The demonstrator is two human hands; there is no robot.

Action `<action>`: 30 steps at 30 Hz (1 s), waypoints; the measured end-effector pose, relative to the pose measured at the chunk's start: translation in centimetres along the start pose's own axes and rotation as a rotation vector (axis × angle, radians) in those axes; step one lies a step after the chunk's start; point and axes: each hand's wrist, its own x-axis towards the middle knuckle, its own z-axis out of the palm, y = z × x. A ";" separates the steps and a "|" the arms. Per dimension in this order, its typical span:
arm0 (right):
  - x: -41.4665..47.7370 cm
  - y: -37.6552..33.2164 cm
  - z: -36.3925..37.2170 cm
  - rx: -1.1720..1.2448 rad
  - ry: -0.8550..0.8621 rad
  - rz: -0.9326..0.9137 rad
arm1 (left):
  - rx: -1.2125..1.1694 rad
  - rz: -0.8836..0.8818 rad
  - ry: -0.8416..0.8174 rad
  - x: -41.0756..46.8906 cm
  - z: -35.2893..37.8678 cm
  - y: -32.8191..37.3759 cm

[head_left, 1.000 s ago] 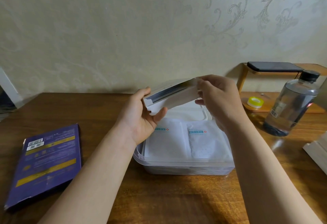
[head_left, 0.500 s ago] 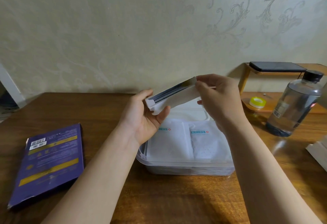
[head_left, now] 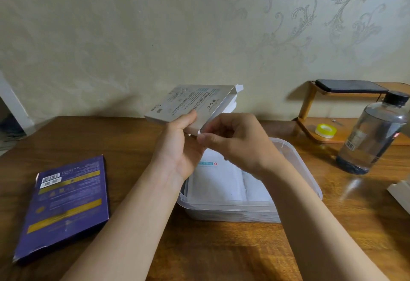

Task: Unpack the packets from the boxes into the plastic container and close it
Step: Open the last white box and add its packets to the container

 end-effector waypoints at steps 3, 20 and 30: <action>-0.2 -0.1 0.8 -0.137 0.087 -0.007 | -0.025 0.022 0.039 0.1 0.0 -0.3; 0.7 0.4 -1.6 0.365 0.263 0.319 | 0.112 0.015 -0.027 0.3 0.0 -1.6; 0.4 0.6 -3.0 0.819 -0.011 0.531 | 0.228 -0.054 -0.097 0.0 0.2 -2.1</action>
